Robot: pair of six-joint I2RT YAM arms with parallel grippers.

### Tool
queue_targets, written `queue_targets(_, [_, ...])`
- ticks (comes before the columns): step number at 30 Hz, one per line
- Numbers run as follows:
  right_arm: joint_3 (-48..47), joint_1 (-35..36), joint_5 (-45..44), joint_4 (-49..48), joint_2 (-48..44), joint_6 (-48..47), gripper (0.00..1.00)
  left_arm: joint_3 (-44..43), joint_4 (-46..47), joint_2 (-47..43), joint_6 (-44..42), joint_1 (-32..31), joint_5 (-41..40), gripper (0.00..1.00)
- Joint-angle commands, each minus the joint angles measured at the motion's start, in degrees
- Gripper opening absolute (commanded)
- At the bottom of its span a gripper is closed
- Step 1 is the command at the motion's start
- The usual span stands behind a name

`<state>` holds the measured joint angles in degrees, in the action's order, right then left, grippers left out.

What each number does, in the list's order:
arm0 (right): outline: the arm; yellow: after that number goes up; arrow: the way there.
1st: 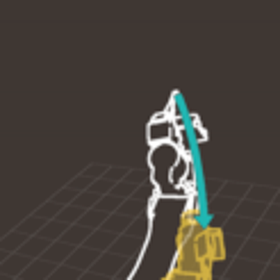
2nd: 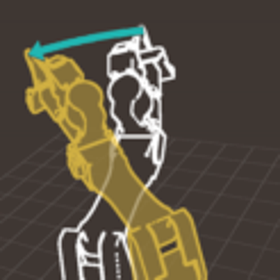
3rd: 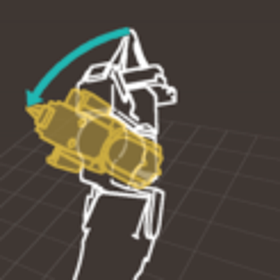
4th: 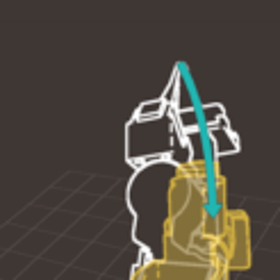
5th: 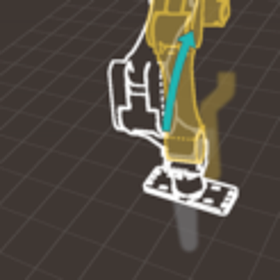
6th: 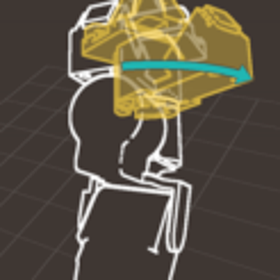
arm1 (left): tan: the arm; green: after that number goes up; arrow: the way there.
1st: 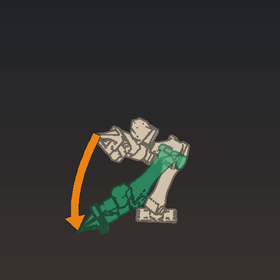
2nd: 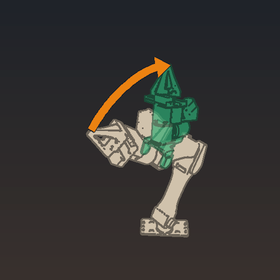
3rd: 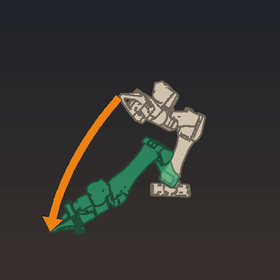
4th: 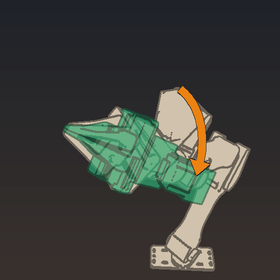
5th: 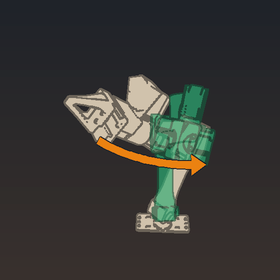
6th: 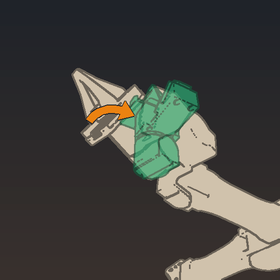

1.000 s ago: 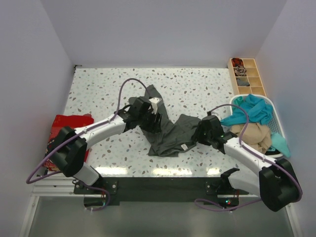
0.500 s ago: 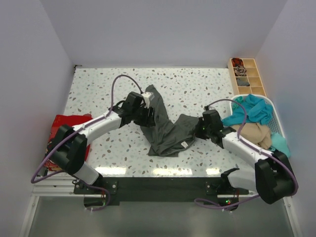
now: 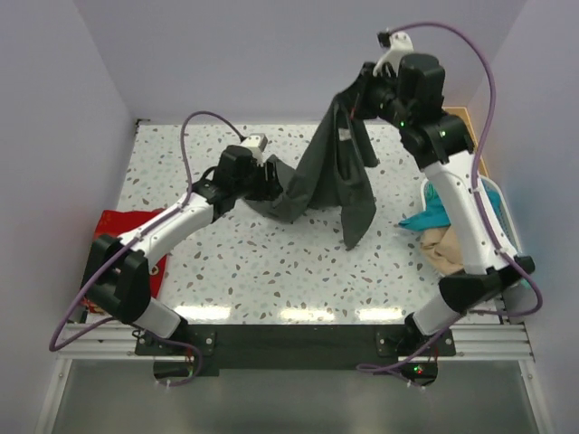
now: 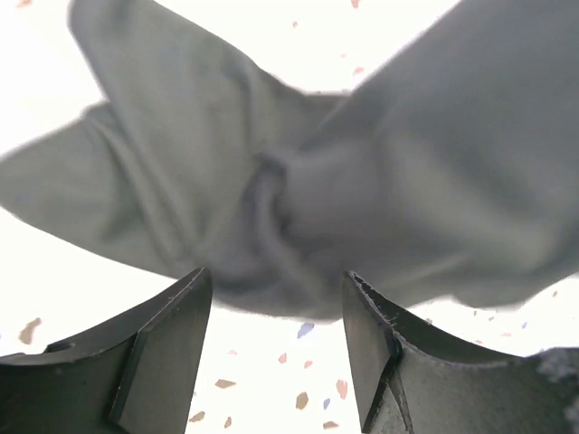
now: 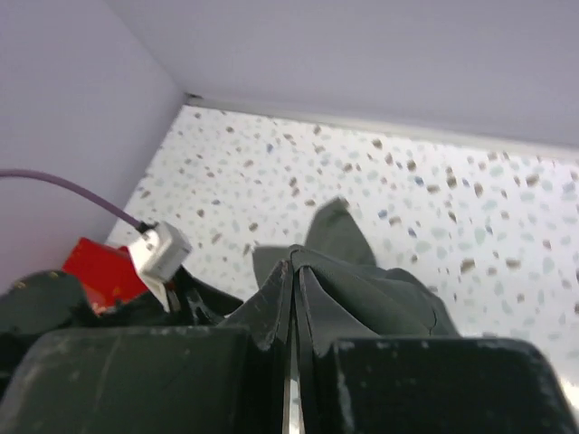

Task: Fold and stack the t-shirts
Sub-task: Flatten out the tshirt

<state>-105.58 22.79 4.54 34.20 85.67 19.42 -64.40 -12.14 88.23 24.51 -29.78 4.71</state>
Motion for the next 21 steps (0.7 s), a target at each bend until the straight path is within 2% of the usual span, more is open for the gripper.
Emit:
queue_targets(1, [-24.71, -0.11, 11.7, 10.53, 14.91, -3.95, 0.0, -0.56, 5.55, -6.3, 2.82, 0.86, -7.07, 0.65])
queue_targets(2, [-33.81, -0.11, 13.9, 12.72, 17.66, -2.65, 0.0, 0.84, 5.9, -7.27, 3.6, 0.95, -8.04, 0.65])
queue_targets(5, [-42.14, 0.06, 27.42, 10.3, 25.24, 2.89, 0.0, 4.27, 6.51, -11.57, 5.36, 1.65, -12.79, 0.68])
queue_targets(7, [-39.63, 0.33, 33.68, 6.61, 25.34, 6.4, 0.0, 5.51, 6.6, -14.04, 5.81, 3.05, -14.9, 0.71])
queue_targets(9, [-30.69, 0.94, 32.39, 3.08, 20.87, 5.9, 0.0, 6.56, 6.25, -15.01, 6.25, 4.28, -15.08, 0.74])
queue_targets(13, [-10.65, 1.03, 14.25, 1.15, 8.32, 2.21, 0.0, 7.45, 7.48, -13.09, 5.64, 6.75, -11.22, 0.74])
queue_targets(14, [-2.87, 0.95, 10.01, 0.7, 3.33, 1.85, 0.0, 7.36, 8.35, -12.21, 5.63, 6.75, -10.61, 0.74])
queue_targets(17, [9.81, 0.77, -2.92, -1.76, -5.74, 1.15, 0.0, 6.93, 12.82, -6.25, 5.55, 6.84, -7.01, 0.73])
queue_targets(21, [17.85, -0.11, -13.74, -2.73, -12.61, -0.17, 0.0, 0.96, 13.63, 3.6, 4.32, 7.02, -5.68, 0.72])
